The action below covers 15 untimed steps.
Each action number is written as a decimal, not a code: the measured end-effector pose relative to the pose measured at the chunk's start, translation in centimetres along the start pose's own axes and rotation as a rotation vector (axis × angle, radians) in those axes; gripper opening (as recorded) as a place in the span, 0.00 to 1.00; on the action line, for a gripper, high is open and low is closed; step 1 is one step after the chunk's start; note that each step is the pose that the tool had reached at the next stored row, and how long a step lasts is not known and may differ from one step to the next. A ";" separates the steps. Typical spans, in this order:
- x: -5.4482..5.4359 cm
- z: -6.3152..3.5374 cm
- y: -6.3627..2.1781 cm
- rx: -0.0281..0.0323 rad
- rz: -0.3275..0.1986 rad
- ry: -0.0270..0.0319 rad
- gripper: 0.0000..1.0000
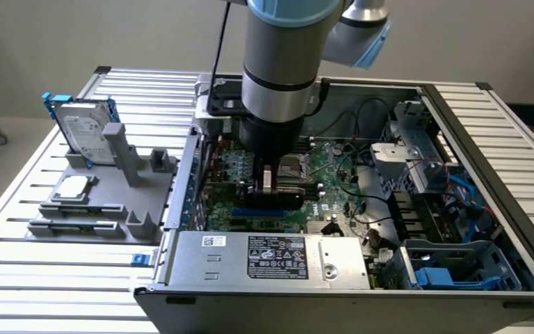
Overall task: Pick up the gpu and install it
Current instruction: 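Insert the gpu into the slot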
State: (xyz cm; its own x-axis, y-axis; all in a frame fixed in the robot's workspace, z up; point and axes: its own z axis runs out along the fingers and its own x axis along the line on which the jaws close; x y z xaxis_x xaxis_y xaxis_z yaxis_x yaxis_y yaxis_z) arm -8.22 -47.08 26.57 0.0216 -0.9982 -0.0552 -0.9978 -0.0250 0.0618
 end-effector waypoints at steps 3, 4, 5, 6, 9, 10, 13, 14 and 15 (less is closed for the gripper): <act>0.0 0.03 -0.04 -0.0029 -0.005 0.0003 0.27; 0.0 0.04 -0.05 -0.0039 -0.007 0.0004 0.27; 0.0 0.05 -0.08 -0.0048 -0.009 0.0005 0.27; 0.0 0.05 -0.10 -0.0055 -0.012 0.0006 0.27; 0.0 0.06 -0.20 -0.0067 -0.020 0.0009 0.27; 0.0 0.06 -0.23 -0.0071 -0.023 0.0012 0.27; 0.0 0.05 -0.30 -0.0081 -0.029 0.0017 0.27; 0.0 0.05 -0.30 -0.0085 -0.031 0.0018 0.27; 0.0 0.06 -0.30 -0.0089 -0.033 0.0020 0.27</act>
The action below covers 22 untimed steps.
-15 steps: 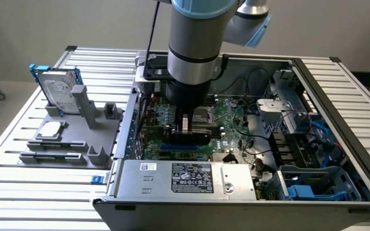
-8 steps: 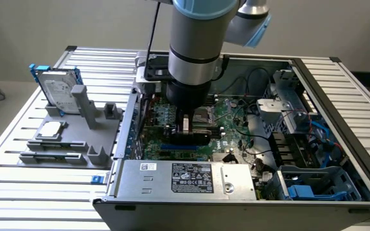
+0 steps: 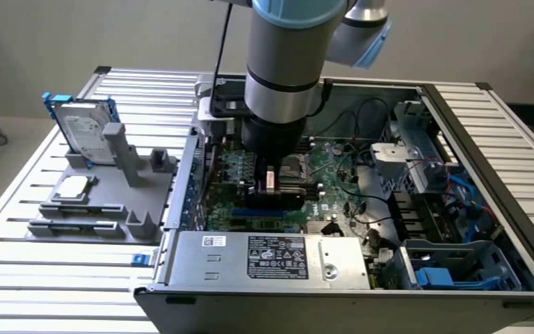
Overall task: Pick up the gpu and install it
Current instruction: 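Insert the gpu into the slot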
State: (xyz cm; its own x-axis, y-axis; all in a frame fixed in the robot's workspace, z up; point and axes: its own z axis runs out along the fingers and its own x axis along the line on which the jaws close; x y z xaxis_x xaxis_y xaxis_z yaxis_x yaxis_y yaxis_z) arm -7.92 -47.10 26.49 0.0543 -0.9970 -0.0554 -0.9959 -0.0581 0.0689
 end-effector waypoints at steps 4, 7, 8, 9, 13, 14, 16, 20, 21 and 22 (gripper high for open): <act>0.0 0.07 -0.02 -0.0011 -0.005 0.0003 0.27; 0.0 0.10 -0.03 -0.0013 -0.006 0.0005 0.27; 0.0 0.12 -0.04 -0.0012 -0.006 0.0004 0.27; 0.0 0.14 -0.05 -0.0012 -0.006 0.0003 0.27; 0.0 0.19 -0.07 -0.0008 -0.007 -0.0043 0.27; 0.0 0.20 -0.07 -0.0008 -0.007 -0.0059 0.27; 0.0 0.22 -0.07 -0.0006 -0.006 -0.0096 0.27; 0.0 0.27 -0.08 -0.0001 -0.002 -0.0125 0.27; 0.1 0.27 -0.08 -0.0001 -0.001 -0.0125 0.27; 0.1 0.29 -0.08 0.0000 0.001 -0.0126 0.27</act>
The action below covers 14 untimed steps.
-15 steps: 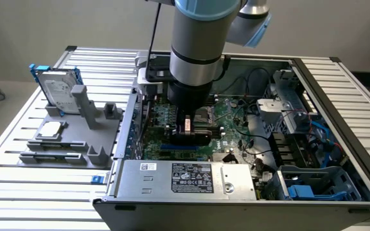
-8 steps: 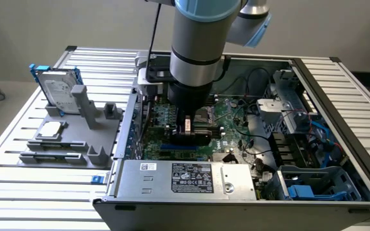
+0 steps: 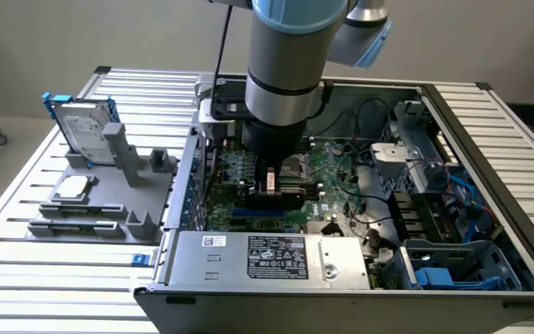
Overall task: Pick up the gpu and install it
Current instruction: 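Insert the gpu into the slot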
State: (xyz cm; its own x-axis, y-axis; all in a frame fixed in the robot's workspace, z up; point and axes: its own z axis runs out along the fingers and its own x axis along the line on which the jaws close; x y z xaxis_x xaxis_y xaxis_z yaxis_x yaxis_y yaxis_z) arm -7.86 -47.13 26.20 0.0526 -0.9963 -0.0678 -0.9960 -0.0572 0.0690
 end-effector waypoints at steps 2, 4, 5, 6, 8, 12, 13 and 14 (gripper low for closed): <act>0.0 0.03 0.00 0.0006 0.009 -0.0004 0.27; 0.0 0.07 -0.01 0.0018 0.025 -0.0017 0.27; 0.0 0.10 -0.01 0.0025 0.036 -0.0026 0.27; 0.0 0.13 -0.01 0.0035 0.050 -0.0035 0.27; 0.0 0.16 -0.02 0.0055 0.082 -0.0055 0.27; 0.0 0.20 -0.01 0.0057 0.100 -0.0068 0.27; 0.0 0.20 -0.01 0.0051 0.100 -0.0068 0.27; 0.0 0.20 -0.01 0.0042 0.100 -0.0069 0.27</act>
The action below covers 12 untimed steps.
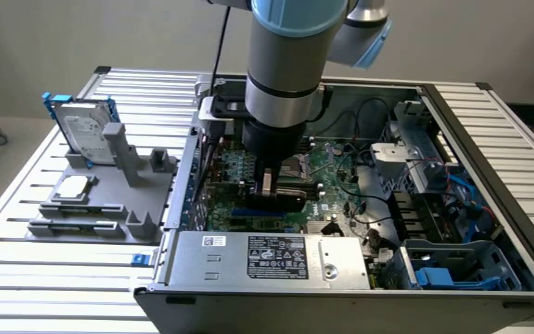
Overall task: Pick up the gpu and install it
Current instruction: 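Insert the gpu into the slot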
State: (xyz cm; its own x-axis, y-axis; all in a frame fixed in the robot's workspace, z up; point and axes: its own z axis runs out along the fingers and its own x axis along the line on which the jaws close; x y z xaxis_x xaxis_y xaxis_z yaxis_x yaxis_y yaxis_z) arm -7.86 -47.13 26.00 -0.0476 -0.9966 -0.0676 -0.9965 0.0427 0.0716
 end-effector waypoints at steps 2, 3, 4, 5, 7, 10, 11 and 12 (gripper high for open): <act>0.0 0.00 0.00 -0.0026 0.000 0.0000 0.27; 0.0 0.00 0.00 -0.0040 0.000 0.0001 0.27; 0.0 0.00 0.00 -0.0047 0.000 0.0002 0.27; 0.0 0.00 0.00 -0.0053 -0.001 0.0003 0.27; 0.0 0.00 0.00 -0.0064 -0.004 0.0005 0.27; 0.0 0.00 0.00 -0.0084 -0.010 0.0011 0.27; 0.0 0.00 0.00 -0.0091 -0.013 0.0013 0.27; 0.0 0.00 0.00 -0.0100 -0.015 0.0015 0.27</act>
State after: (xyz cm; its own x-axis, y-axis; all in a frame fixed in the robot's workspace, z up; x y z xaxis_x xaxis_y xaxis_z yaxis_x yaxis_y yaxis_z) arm -7.86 -47.13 26.00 -0.0324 -0.9972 -0.0673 -0.9964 0.0270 0.0805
